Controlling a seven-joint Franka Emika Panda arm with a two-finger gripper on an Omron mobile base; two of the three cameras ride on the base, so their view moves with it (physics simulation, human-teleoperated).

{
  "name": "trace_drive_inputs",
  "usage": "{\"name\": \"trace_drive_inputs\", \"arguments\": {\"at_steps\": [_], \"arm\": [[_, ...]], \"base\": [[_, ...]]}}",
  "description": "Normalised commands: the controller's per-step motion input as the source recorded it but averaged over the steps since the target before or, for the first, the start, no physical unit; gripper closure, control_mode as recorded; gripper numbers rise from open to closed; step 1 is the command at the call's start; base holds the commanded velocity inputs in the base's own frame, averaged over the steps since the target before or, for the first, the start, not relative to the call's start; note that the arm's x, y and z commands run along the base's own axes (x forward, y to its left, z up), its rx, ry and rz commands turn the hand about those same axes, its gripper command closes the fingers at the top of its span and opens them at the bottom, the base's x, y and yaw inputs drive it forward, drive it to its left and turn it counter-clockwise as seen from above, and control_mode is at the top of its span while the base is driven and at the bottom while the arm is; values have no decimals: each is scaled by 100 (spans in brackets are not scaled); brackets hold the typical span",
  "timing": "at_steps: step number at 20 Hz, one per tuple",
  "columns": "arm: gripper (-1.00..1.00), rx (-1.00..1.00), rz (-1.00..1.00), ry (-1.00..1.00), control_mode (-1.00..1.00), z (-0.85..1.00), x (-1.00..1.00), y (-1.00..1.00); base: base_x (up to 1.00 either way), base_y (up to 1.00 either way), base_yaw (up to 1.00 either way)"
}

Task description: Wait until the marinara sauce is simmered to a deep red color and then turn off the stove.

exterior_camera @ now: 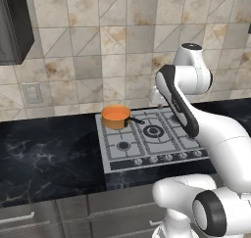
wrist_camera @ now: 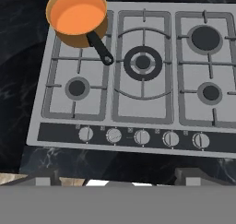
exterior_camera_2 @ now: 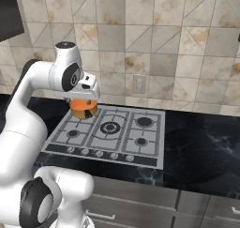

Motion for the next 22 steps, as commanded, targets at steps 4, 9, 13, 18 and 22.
{"name": "trace_drive_inputs", "arguments": {"at_steps": [4, 9, 13, 18, 22], "arm": [[-100, 0, 0, 0, -100, 0, 0, 0], [-100, 0, 0, 0, -100, 0, 0, 0], [-100, 0, 0, 0, -100, 0, 0, 0], [-100, 0, 0, 0, -100, 0, 0, 0], [-100, 0, 0, 0, -100, 0, 0, 0]], "base": [[0, 0, 0], [0, 0, 0], [0, 0, 0], [0, 0, 0], [0, 0, 0]]}}
